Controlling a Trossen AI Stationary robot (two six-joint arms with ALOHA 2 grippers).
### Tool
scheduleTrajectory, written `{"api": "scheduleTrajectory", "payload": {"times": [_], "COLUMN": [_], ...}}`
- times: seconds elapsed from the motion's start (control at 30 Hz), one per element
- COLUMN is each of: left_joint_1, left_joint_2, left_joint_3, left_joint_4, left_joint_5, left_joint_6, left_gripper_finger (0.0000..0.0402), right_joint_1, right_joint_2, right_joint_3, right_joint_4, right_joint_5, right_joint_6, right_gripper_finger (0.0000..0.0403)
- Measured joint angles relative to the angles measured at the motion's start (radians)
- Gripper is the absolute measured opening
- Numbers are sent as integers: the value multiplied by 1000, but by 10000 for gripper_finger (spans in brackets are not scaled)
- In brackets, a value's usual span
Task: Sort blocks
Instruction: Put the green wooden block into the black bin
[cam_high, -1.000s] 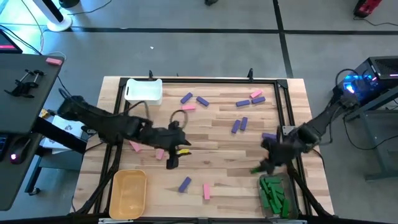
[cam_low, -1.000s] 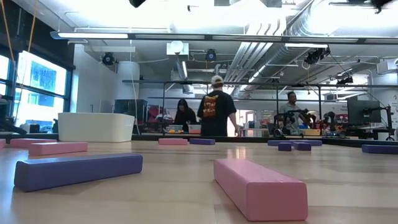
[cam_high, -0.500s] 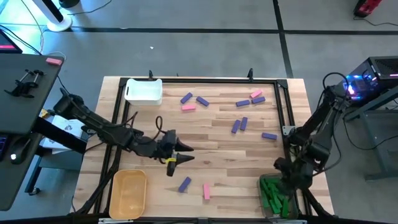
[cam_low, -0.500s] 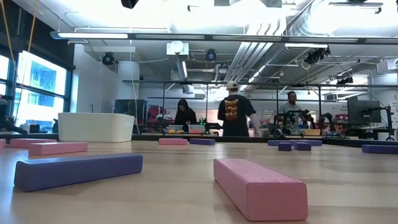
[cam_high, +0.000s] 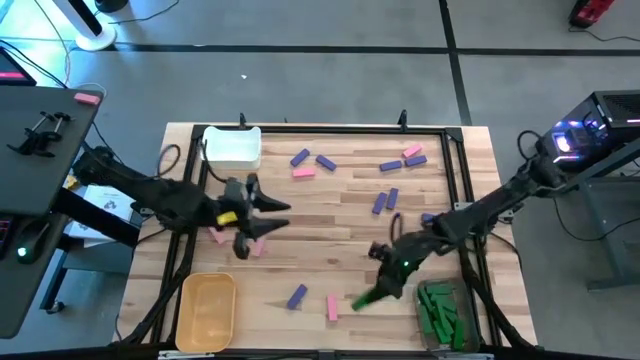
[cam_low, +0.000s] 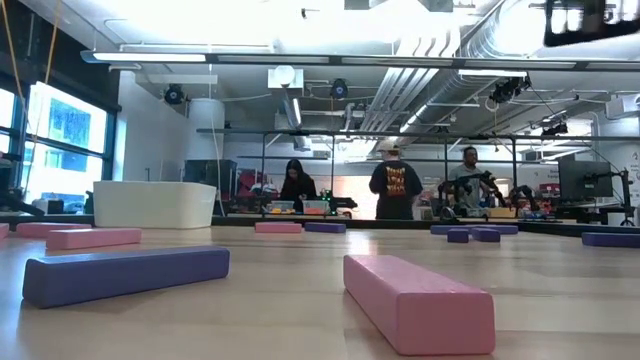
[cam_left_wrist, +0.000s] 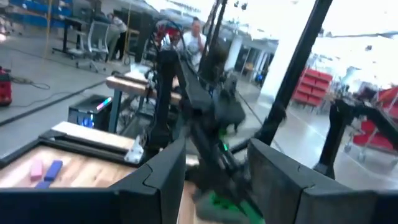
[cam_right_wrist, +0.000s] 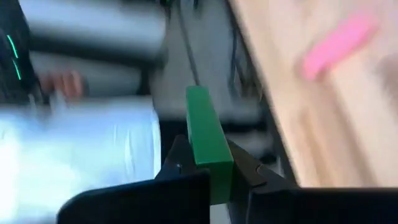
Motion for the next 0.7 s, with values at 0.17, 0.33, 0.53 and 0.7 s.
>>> {"api": "scheduleTrajectory", "payload": {"times": [0.17,0.33,0.53,0.7], "left_joint_1": [-6,-6,-6,-6], "left_joint_2": [-29,1,69,109], "left_joint_3": [0,-9,-23,-23], "left_joint_4": [-57,-106,-104,-97], "left_joint_5": [0,1,1,4], "left_joint_6": [-13,-60,-67,-80], "left_gripper_finger": [158,158,158,158], "right_joint_1": [50,198,348,387], "right_joint_2": [12,-40,-43,-43], "right_joint_3": [16,16,16,16], "right_joint_4": [-176,-469,-726,-720], "right_joint_5": [-217,-231,-216,-168], "right_joint_6": [7,146,356,472], "right_gripper_finger": [0,0,0,4]}}
